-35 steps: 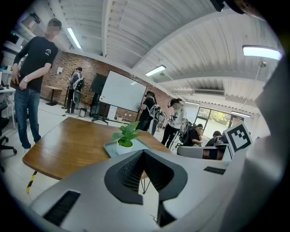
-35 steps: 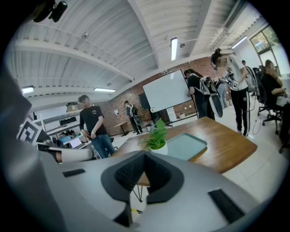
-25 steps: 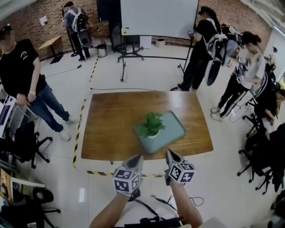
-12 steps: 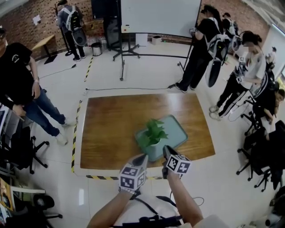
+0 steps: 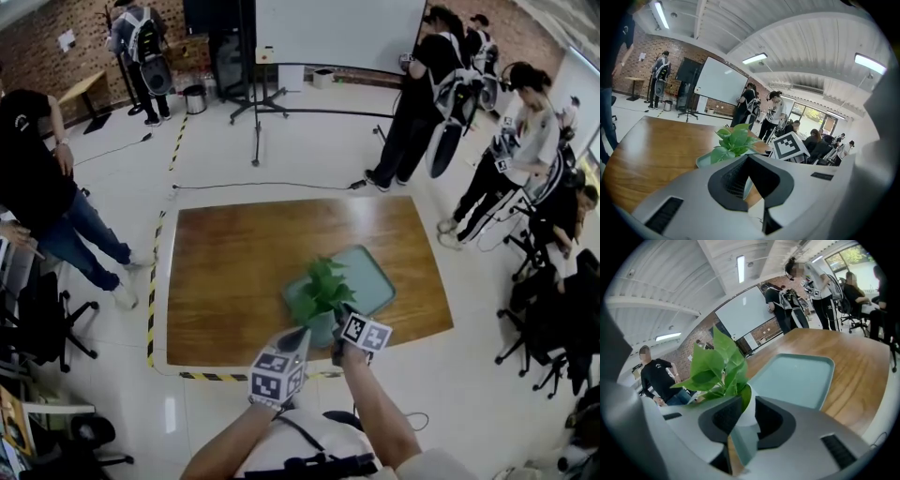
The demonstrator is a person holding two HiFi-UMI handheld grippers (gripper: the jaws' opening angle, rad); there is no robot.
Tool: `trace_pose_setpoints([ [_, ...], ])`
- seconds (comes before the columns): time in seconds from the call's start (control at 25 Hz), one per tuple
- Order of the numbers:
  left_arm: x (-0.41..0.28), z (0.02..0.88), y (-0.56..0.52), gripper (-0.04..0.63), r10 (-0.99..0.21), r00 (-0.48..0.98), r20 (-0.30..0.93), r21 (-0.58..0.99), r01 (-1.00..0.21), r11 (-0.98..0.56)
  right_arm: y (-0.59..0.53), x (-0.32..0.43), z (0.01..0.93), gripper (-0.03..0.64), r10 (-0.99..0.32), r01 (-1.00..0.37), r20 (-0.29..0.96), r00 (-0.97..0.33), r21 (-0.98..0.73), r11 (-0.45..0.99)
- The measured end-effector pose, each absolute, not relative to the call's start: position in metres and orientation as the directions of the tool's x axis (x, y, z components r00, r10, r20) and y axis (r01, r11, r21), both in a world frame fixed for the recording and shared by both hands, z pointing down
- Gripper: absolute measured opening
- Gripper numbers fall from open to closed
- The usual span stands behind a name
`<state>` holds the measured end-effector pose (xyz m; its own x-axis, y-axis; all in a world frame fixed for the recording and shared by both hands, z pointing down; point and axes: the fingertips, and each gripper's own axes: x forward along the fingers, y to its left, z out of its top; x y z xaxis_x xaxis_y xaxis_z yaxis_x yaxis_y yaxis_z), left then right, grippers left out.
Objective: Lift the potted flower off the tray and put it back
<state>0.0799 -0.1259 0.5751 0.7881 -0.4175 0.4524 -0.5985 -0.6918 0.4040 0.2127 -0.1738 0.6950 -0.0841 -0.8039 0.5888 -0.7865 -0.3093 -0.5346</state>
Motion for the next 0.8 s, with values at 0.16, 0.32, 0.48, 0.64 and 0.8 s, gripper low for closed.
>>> trace_pose_setpoints([
  [0.16,0.070,0.579,-0.131,-0.003,-0.425,0.778,0.462,0.414,-0.613,-0.673,-0.186,0.217,0.706,0.120,-0.798,-0.756,0.597,-0.078,-0.557,-0.343],
  [0.32,0.059,0.581,-0.136,-0.003,-0.438,0.767,0.470,0.414,-0.629,-0.658,-0.194,0.216,0.713,0.118,-0.793,-0.753,0.605,-0.074,-0.555,-0.354],
  [0.48,0.052,0.583,-0.139,-0.003,-0.449,0.756,0.475,0.416,-0.643,-0.643,-0.194,0.218,0.717,0.117,-0.786,-0.745,0.615,-0.056,-0.550,-0.377],
  [0.64,0.045,0.586,-0.142,-0.003,-0.460,0.749,0.477,0.421,-0.654,-0.628,-0.196,0.217,0.718,0.112,-0.786,-0.755,0.616,-0.041,-0.535,-0.380],
  [0.8,0.043,0.586,-0.143,-0.003,-0.470,0.744,0.475,0.423,-0.661,-0.620,-0.197,0.219,0.716,0.090,-0.782,-0.759,0.623,-0.026,-0.521,-0.390],
])
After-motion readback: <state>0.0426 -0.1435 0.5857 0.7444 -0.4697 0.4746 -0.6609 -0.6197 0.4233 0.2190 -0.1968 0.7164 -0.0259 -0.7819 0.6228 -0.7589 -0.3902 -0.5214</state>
